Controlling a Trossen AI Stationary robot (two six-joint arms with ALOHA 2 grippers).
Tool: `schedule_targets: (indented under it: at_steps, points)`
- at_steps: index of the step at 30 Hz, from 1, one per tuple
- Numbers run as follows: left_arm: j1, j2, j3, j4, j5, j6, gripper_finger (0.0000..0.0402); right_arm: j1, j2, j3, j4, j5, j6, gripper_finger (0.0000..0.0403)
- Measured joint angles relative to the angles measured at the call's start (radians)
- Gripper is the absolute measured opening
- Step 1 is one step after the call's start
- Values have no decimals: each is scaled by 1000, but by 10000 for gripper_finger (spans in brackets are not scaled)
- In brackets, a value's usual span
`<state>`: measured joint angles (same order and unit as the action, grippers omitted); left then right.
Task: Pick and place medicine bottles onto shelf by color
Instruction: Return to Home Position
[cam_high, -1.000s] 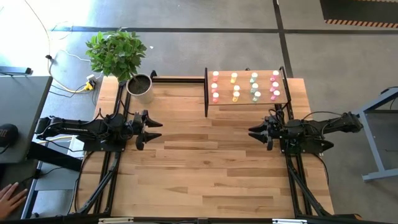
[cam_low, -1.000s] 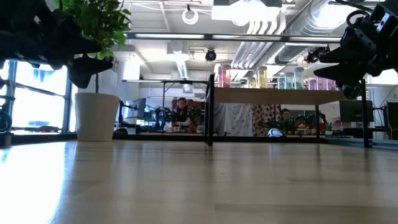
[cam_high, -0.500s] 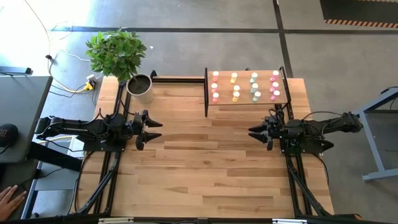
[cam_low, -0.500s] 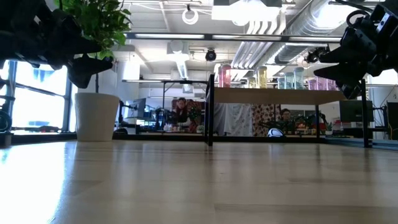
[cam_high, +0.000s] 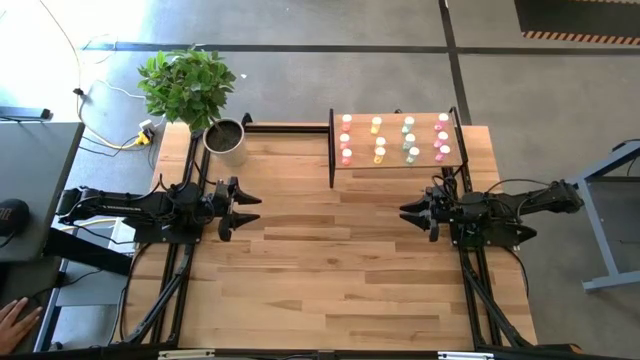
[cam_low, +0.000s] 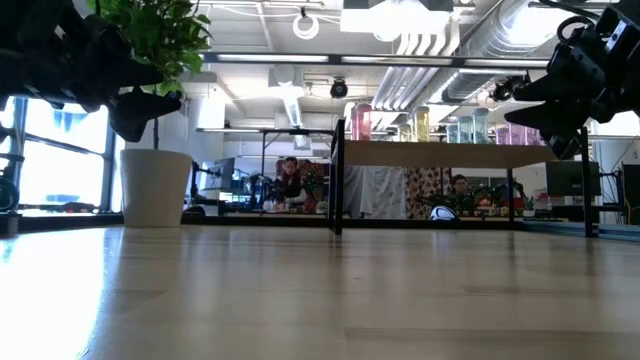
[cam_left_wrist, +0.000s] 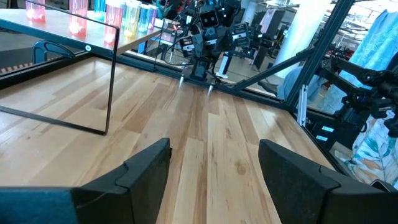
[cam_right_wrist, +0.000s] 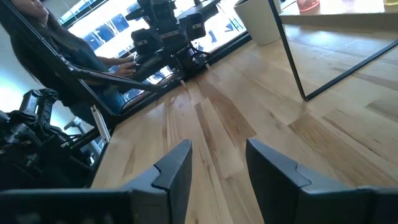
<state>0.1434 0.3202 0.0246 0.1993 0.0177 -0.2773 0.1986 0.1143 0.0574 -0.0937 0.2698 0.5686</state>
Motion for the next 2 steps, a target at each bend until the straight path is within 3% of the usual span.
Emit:
schedule_targets:
  at_steps: [2]
  points:
    - [0,0,0,0,0,0,236,0,0,0,0,0,0,142]
